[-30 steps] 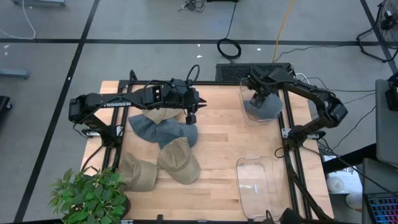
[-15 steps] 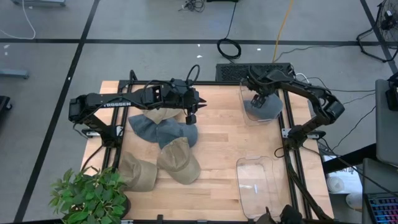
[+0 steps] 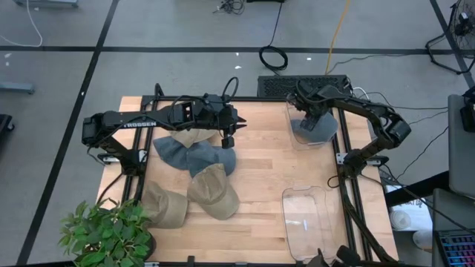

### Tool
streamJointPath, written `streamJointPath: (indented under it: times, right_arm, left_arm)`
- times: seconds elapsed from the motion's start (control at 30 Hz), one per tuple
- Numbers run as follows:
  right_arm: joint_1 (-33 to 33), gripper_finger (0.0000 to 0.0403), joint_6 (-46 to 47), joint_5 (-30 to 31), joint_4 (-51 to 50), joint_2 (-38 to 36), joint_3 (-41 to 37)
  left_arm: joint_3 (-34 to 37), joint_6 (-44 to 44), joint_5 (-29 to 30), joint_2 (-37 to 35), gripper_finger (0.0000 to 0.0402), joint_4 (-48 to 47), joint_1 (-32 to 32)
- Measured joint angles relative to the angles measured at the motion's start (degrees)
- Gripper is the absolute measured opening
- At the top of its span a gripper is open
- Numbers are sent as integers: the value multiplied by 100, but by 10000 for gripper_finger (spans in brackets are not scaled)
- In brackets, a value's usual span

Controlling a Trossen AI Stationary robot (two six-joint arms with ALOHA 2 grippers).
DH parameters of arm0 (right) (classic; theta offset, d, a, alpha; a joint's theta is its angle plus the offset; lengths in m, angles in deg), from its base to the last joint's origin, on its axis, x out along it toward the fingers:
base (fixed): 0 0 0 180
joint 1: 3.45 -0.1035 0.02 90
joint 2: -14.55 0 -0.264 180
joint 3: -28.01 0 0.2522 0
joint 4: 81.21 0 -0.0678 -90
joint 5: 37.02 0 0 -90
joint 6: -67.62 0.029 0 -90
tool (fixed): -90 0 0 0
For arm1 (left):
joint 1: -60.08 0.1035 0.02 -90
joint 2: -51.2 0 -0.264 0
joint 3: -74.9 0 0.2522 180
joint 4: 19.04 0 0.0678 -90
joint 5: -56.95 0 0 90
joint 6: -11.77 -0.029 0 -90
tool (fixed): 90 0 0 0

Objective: Pick & Place hat
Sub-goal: Adjust the blue cap into the top transparent bin

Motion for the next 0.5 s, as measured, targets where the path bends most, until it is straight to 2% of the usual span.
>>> streamJointPath:
  times: [0.03,0.1,0.5]
  right_arm:
    - [0,32,-49,-2,13,-16,0]
    - [-2,11,-28,6,47,-83,-2]
    - [-372,1,1288,-4,33,-1220,35]
  left_arm:
    - [0,4,0,0,76,0,-1]
    - [0,16,1,0,76,0,-1]
    - [0,2,1,0,76,1,0]
